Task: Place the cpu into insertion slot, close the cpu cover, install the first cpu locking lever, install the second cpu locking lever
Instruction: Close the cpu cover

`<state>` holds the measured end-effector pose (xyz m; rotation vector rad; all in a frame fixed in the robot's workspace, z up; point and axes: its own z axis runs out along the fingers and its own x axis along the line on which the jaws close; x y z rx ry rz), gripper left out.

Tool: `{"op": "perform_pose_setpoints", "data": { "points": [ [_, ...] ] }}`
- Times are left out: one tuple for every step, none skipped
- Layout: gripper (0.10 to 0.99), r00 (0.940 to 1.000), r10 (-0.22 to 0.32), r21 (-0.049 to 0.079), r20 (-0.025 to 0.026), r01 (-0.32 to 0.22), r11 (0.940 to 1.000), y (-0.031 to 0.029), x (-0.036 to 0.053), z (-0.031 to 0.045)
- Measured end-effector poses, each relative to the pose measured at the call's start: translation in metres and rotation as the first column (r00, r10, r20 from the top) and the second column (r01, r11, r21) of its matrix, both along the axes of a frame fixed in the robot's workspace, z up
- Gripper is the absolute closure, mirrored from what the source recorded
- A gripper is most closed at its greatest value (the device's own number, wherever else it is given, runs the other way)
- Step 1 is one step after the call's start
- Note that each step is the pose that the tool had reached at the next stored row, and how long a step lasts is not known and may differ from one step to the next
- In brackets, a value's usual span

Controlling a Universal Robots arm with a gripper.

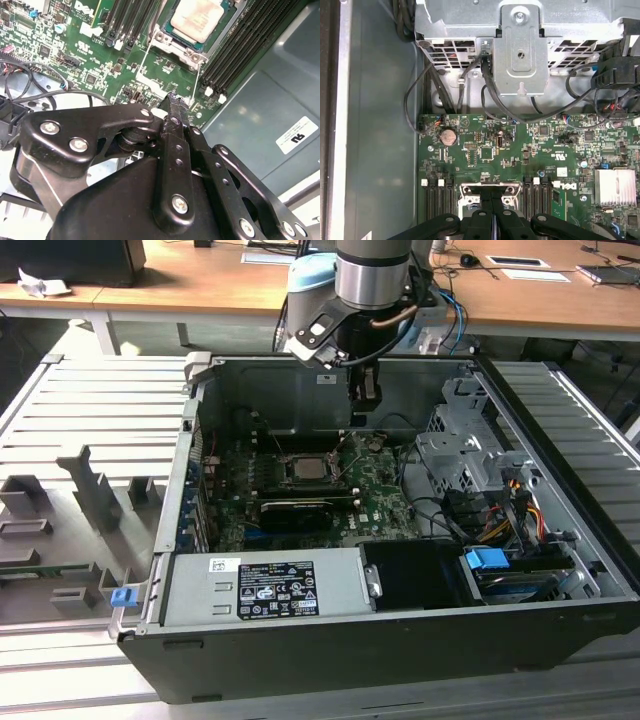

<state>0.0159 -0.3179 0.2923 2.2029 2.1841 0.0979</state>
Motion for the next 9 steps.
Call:
{"op": "perform_pose_setpoints", "data": {
  "points": [
    [0.98, 1.0, 0.0, 0.0, 0.0, 0.0, 1.0, 0.0, 0.0004, 0.0],
    [0.98, 1.0, 0.0, 0.0, 0.0, 0.0, 1.0, 0.0, 0.0008, 0.0],
    [0.98, 1.0, 0.0, 0.0, 0.0, 0.0, 1.0, 0.0, 0.0014, 0.0],
    [0.98, 1.0, 0.0, 0.0, 0.0, 0.0, 1.0, 0.0, 0.0019, 0.0],
    [0.98, 1.0, 0.0, 0.0, 0.0, 0.0, 1.0, 0.0, 0.0023, 0.0],
    [0.98, 1.0, 0.0, 0.0, 0.0, 0.0, 1.0, 0.0, 0.0027, 0.0],
    [0.98, 1.0, 0.0, 0.0, 0.0, 0.0, 1.0, 0.0, 0.0032, 0.0],
    [0.98, 1.0, 0.0, 0.0, 0.0, 0.0, 1.0, 0.0, 0.004, 0.0],
    [0.98, 1.0, 0.0, 0.0, 0.0, 0.0, 1.0, 0.0, 0.0044, 0.0]
  ]
}}
